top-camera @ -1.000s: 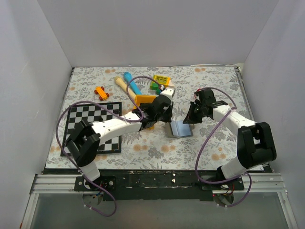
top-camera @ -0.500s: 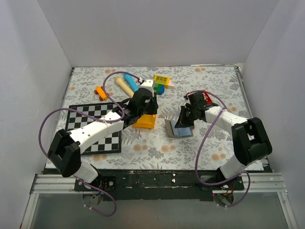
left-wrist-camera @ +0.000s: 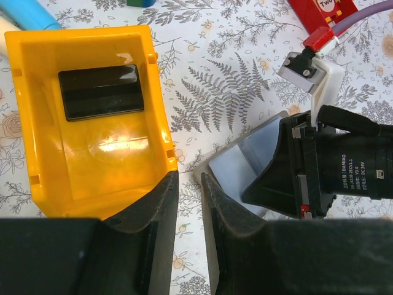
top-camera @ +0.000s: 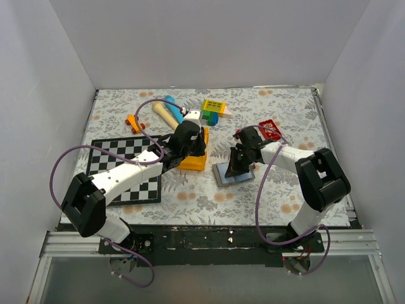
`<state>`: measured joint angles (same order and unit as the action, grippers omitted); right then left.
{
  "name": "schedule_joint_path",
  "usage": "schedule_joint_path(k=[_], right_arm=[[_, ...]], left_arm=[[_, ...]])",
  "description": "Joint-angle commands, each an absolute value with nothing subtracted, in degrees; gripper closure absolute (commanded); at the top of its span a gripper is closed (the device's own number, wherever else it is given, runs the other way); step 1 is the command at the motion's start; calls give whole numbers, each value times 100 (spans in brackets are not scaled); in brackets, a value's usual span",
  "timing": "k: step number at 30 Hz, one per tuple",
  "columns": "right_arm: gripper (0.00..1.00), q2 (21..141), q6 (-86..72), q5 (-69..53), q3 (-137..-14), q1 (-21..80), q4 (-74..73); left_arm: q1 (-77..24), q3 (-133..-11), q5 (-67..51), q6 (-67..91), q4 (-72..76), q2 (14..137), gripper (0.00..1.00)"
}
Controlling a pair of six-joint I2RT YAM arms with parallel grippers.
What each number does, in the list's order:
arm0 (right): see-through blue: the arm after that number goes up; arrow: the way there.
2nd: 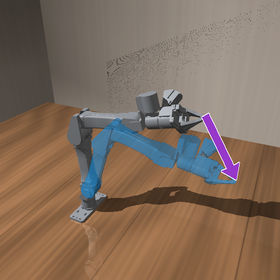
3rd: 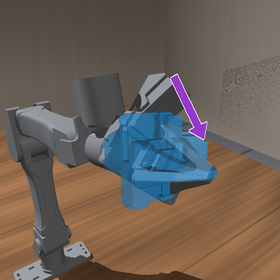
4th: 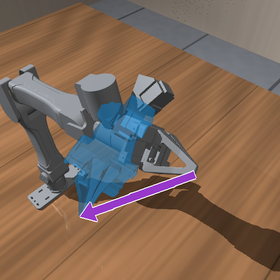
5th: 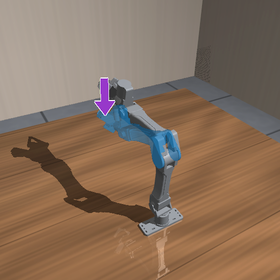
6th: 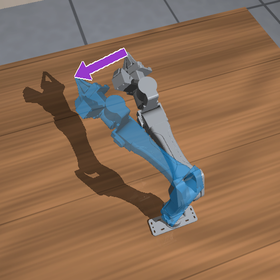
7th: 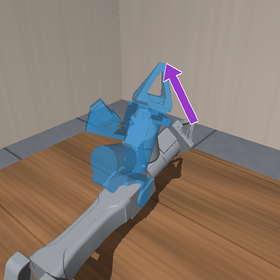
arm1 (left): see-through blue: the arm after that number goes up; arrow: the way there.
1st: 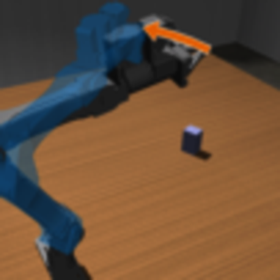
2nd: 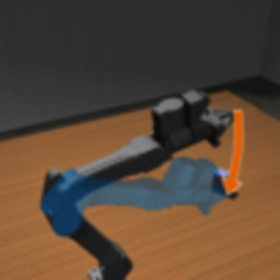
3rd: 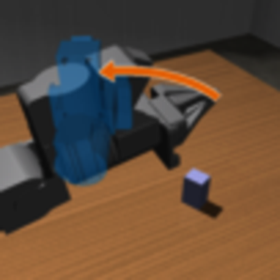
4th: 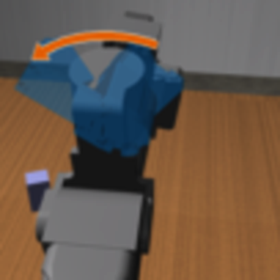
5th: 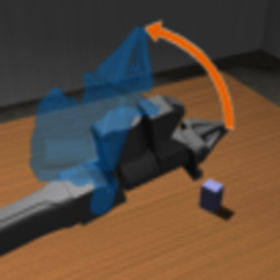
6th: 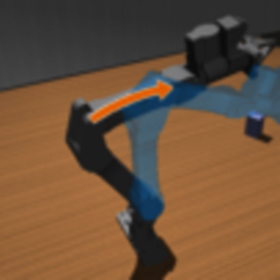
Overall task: Put the credit cards into the card holder
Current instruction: Open the card holder at the center of the board.
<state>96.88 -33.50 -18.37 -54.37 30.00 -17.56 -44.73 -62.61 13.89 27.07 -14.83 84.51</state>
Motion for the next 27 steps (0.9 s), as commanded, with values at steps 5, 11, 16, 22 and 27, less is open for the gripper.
schedule_joint_path(k=[5, 11, 16, 22, 27], right_arm=[[99, 9571, -3278, -1608, -5748, 3015, -1846], [99, 9387, -3261, -1398, -5792, 3015, -1951], [99, 9185, -3077, -933, -6029, 3015, -2381], [99, 9053, -2901, -484, -6222, 3015, -2733], [99, 9009, -2865, -325, -6249, 3015, -2848]], left_arm=[[-4430, -6170, 1547, 2768, -1538, 8077, 79], [-4412, -6108, 1652, 2769, -1573, 7928, 78], [-4403, -6117, 1635, 2751, -1591, 7901, 77], [-4395, -6126, 1644, 2742, -1626, 7866, 76], [-4377, -6117, 1661, 2751, -1635, 7831, 76]])
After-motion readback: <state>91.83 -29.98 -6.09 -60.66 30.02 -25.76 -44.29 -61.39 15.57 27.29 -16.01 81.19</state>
